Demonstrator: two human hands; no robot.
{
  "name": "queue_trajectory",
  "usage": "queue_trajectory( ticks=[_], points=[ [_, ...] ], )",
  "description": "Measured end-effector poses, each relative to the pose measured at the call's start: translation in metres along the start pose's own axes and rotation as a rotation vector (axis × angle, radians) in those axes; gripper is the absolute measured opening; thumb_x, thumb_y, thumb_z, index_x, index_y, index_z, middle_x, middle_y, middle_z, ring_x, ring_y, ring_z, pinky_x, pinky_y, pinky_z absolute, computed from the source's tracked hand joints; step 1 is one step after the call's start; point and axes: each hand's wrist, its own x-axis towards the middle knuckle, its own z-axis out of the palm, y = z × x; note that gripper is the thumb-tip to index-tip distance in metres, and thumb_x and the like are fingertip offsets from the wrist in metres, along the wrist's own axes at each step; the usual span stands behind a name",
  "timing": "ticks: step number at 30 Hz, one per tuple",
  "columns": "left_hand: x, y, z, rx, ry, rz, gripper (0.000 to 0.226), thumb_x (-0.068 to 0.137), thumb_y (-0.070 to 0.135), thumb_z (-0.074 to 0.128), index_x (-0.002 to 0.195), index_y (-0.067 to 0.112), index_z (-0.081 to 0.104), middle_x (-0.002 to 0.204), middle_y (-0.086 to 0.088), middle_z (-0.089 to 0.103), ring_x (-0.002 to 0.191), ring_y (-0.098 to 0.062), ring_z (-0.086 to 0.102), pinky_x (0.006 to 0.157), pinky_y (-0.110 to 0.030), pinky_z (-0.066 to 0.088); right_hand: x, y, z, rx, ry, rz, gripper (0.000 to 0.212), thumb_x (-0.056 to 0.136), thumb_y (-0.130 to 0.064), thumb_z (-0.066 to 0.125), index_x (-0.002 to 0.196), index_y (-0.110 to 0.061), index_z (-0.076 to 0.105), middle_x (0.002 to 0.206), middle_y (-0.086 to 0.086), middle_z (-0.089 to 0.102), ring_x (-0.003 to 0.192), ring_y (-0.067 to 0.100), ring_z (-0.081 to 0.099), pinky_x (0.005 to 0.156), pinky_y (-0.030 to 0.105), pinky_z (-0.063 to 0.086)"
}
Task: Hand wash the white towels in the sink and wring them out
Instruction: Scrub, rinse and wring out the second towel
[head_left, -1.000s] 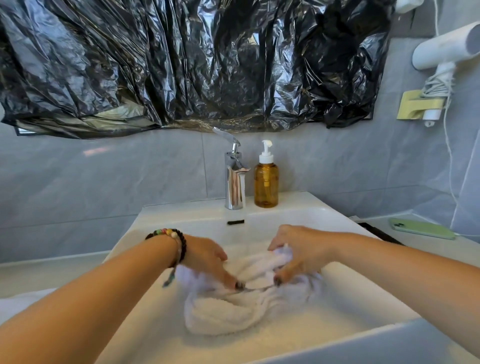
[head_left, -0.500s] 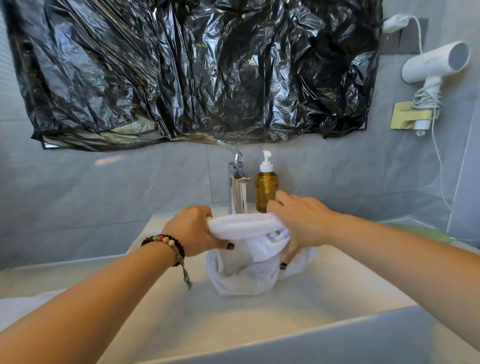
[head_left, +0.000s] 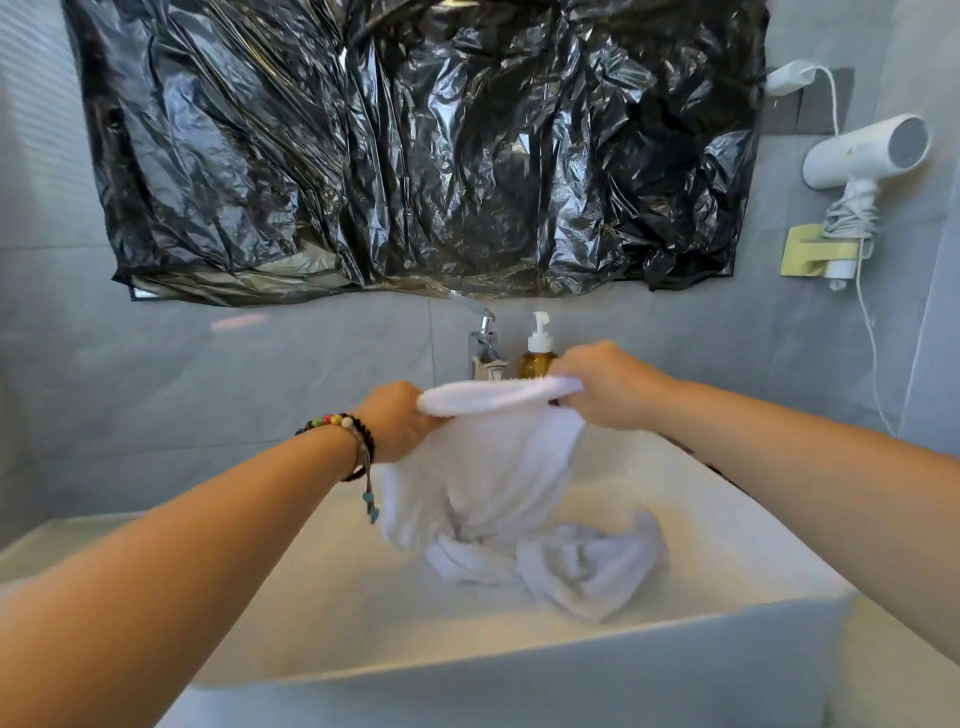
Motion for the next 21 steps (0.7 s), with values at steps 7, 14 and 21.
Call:
queue_trajectory(
  ticks=[7,14,21],
  points=[
    [0.026,0.040,-0.077,-0.143,0.471,0.084,0.028,0.099,0.022,0.052,0.083,0.001,0.063,0.083,-0.015,0.063,0.080,-0.028,0.055,0.058,-0.033,0.036,0.039,-0.017,-0.098,0.100,0.472,0.038,0.030,0.089,-0.026,0.057,0.060,-0.018,0.049,0.067,-0.001,0.051,0.067,0.023,0.049,0.059,0.037,0.035],
    [-0.012,0.017,-0.027,0.144,-0.064,0.167,0.027,0.084,0.046,0.072,0.093,0.021,0.069,0.093,-0.001,0.068,0.090,-0.023,0.061,0.074,-0.030,0.045,-0.008,-0.014,-0.043,-0.052,0.046,0.037,0.032,0.078,-0.048,0.066,0.075,-0.016,0.068,0.076,0.002,0.065,0.077,0.022,0.060,0.064,0.037,0.048],
    [-0.038,-0.003,0.077,0.499,-0.677,0.142,0.078,0.072,0.056,0.080,0.133,0.021,0.047,0.128,-0.002,0.052,0.112,-0.022,0.054,0.097,-0.034,0.046,-0.039,-0.023,0.085,-0.040,-0.597,0.005,0.094,0.063,-0.054,0.082,0.142,-0.037,0.035,0.124,-0.005,0.046,0.109,0.019,0.052,0.091,0.038,0.050]
  ],
)
